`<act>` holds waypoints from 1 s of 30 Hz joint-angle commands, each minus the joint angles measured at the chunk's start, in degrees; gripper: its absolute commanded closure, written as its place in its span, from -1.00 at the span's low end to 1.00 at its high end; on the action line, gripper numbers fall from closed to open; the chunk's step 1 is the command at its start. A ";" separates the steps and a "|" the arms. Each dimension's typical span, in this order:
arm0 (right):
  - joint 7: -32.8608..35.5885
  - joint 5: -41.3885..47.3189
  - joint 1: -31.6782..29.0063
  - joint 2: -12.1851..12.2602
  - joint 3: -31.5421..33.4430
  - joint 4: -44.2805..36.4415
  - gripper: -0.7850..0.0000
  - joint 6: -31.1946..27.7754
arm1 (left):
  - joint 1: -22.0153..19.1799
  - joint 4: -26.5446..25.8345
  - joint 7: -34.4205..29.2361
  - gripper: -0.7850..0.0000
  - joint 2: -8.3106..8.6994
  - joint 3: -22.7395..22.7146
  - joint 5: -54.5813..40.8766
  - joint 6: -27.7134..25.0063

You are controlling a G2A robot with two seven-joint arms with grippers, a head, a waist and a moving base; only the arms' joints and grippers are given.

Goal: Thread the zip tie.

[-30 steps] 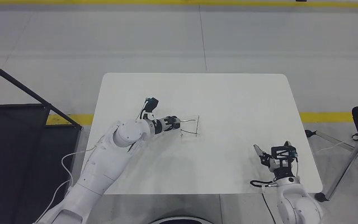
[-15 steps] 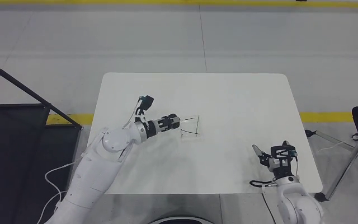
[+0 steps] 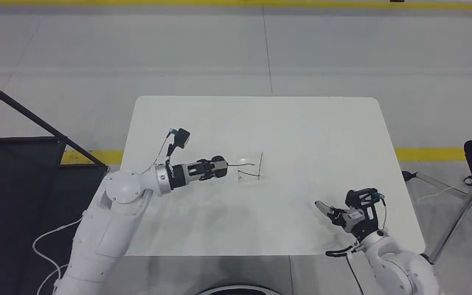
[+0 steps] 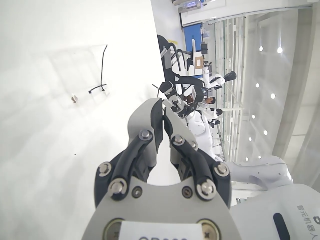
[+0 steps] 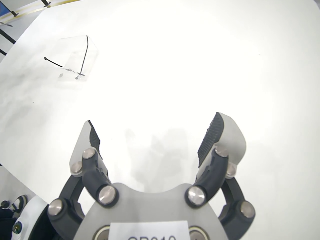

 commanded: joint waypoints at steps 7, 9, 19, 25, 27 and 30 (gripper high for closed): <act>12.10 4.19 3.32 -0.22 -4.93 -3.71 -1.00 4.57 | 1.58 -0.02 -1.67 1.00 0.60 -1.71 -3.29 -2.90; 12.10 4.19 3.32 -0.22 -4.93 -3.71 -1.00 4.57 | 1.58 -0.02 -1.67 1.00 0.60 -1.71 -3.29 -2.90; 11.81 4.08 3.31 -0.22 -4.88 -3.71 -1.00 4.63 | 1.64 -0.09 -1.25 1.00 0.58 -1.66 -3.23 -2.85; 8.41 10.72 1.77 -0.18 -5.78 -5.84 -1.00 -2.76 | 2.01 -1.13 0.80 1.00 0.37 1.08 -3.29 -3.52; 9.95 14.32 2.45 -0.18 -6.90 -6.49 -1.00 -4.43 | 2.19 -1.24 1.57 1.00 0.32 1.65 -3.45 -4.30; 13.35 21.65 5.16 -0.29 -9.26 -6.40 -1.00 -5.33 | 2.52 -1.63 2.83 1.00 0.15 2.54 -4.93 -6.12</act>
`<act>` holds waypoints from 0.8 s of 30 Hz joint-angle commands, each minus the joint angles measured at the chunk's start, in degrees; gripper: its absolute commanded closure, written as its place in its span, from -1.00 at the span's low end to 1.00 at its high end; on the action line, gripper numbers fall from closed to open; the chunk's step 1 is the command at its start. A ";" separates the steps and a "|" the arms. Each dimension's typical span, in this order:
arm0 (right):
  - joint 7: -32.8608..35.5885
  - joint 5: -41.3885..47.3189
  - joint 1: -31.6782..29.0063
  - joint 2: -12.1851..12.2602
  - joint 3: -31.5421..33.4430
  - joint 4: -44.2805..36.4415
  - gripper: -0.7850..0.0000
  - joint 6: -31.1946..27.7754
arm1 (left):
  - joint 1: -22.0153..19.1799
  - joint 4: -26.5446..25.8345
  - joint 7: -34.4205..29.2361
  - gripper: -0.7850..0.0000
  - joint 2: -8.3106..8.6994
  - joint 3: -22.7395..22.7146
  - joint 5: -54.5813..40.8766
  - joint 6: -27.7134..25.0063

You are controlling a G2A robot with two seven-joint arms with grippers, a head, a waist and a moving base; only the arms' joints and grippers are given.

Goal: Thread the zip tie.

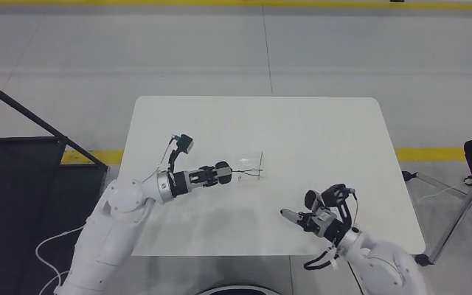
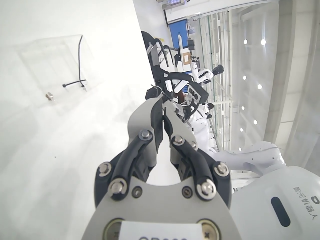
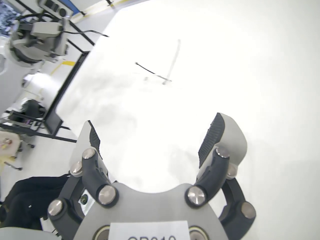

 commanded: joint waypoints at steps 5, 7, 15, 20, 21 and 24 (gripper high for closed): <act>9.84 21.07 8.27 -0.12 -4.51 5.38 -1.00 -2.70 | 0.50 0.25 2.16 1.00 -0.32 2.24 -1.24 -3.55; 10.67 23.12 9.78 -0.12 -4.79 6.79 -1.00 -2.71 | 0.43 0.84 2.70 1.00 -0.40 3.00 -0.83 -4.43; 10.67 23.12 9.78 -0.12 -4.79 6.79 -1.00 -2.71 | 0.35 1.29 2.99 1.00 -0.39 3.19 -0.26 -4.31; 10.29 23.41 9.67 -0.15 -5.02 6.78 -1.00 -2.52 | 0.35 1.29 2.99 1.00 -0.39 3.19 -0.26 -4.31; 10.35 24.14 9.72 -0.18 -5.66 6.91 -1.00 -2.27 | 0.35 1.29 2.99 1.00 -0.39 3.19 -0.26 -4.31; 10.01 31.12 11.35 -0.49 -7.38 8.99 -1.00 -0.69 | 1.00 0.26 4.35 1.00 -0.45 3.93 0.29 -4.08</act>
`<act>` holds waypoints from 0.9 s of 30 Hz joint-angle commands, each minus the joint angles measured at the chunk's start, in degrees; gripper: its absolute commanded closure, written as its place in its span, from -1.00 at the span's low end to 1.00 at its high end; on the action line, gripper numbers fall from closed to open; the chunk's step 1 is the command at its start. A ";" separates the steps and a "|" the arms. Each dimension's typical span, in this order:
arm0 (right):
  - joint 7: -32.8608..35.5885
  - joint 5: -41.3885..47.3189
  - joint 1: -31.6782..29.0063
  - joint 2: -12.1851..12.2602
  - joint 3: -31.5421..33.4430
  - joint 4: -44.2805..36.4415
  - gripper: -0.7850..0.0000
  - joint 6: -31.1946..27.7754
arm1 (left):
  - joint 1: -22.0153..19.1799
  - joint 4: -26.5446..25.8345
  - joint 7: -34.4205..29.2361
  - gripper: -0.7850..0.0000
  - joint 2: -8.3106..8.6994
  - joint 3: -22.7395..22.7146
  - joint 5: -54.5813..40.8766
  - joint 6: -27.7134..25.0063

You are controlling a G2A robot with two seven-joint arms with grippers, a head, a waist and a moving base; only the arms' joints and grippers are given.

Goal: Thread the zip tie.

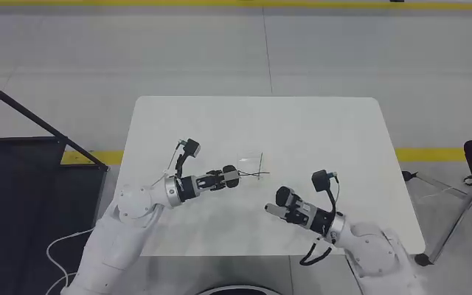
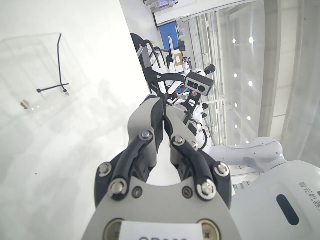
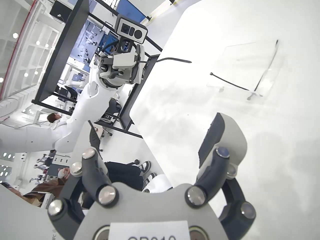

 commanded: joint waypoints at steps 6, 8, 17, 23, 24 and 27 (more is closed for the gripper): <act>4.50 22.01 5.75 -0.67 -3.26 8.52 -1.00 1.43 | 0.43 0.29 1.08 1.00 -0.33 2.05 -2.61 -3.34; 5.69 25.87 7.14 -0.82 -3.87 11.02 -1.00 0.98 | 0.34 0.71 1.76 1.00 -0.43 2.56 -2.55 -4.30; 4.77 30.57 10.48 -1.49 -6.77 16.69 -0.69 0.00 | 0.04 1.59 4.38 1.00 -0.68 4.18 -1.02 -6.45; 3.13 30.76 10.93 -1.70 -7.63 17.48 -0.51 -0.39 | -0.32 1.90 5.30 1.00 -0.76 4.86 -0.28 -6.73; 2.92 30.72 10.87 -1.70 -7.61 17.50 -0.38 -0.53 | -0.34 1.93 5.44 1.00 -0.76 4.90 -0.17 -6.73; 2.47 30.79 10.66 -1.68 -7.46 17.44 -0.29 -0.70 | -0.37 1.96 5.62 1.00 -0.75 5.03 -0.09 -6.78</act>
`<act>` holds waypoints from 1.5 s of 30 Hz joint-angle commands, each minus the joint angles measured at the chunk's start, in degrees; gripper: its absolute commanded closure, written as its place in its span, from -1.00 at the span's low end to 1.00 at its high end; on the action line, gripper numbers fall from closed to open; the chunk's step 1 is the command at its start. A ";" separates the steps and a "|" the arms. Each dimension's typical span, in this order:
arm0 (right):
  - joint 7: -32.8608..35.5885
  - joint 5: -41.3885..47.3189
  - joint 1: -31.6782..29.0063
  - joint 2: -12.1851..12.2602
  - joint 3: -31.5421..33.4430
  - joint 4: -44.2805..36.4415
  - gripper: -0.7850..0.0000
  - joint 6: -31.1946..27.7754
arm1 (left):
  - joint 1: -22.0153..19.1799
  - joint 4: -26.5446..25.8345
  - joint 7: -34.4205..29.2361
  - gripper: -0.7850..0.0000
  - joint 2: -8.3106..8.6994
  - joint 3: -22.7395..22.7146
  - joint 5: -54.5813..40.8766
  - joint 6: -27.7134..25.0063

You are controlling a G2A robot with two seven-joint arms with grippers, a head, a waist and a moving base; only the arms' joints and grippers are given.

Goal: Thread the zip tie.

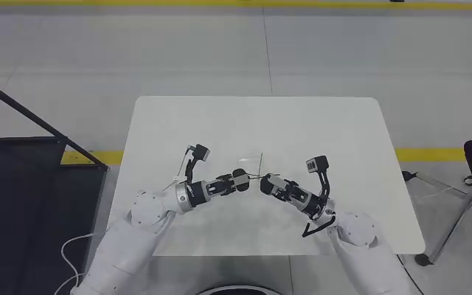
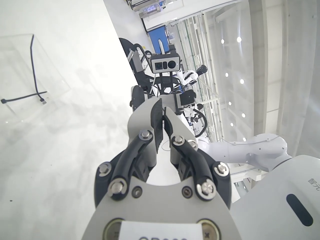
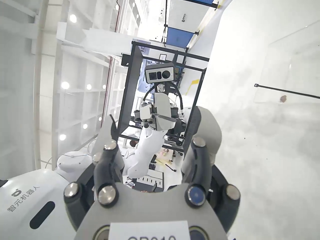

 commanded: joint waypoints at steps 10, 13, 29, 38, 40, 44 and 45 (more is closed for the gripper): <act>-1.64 0.84 0.47 -0.08 0.00 0.88 0.11 1.11 | 0.07 -0.23 -0.14 1.00 0.11 0.34 0.10 -0.12; -1.80 0.96 0.68 -0.12 -0.07 1.16 0.25 1.14 | 0.11 -0.25 -0.15 1.00 0.13 0.40 -0.08 -0.34; -1.70 1.09 0.91 -0.14 -0.27 1.42 1.00 1.11 | -0.09 0.06 -0.26 1.00 0.26 0.65 -0.50 -0.78; -1.44 1.15 0.86 -0.11 -0.26 1.39 1.00 1.00 | -0.22 0.20 -0.22 1.00 0.32 0.75 -0.80 -0.72; -1.46 1.24 0.85 -0.11 -0.23 1.41 1.00 0.98 | -0.26 0.25 -0.22 1.00 0.33 0.78 -0.83 -0.74; -1.62 1.23 0.81 -0.11 -0.19 1.43 1.00 0.84 | -0.29 0.32 -0.08 0.57 0.34 0.86 -0.96 -0.68; -1.71 1.27 0.79 -0.11 -0.17 1.41 1.00 0.85 | -0.30 0.34 -0.13 0.38 0.35 0.90 -1.07 -0.57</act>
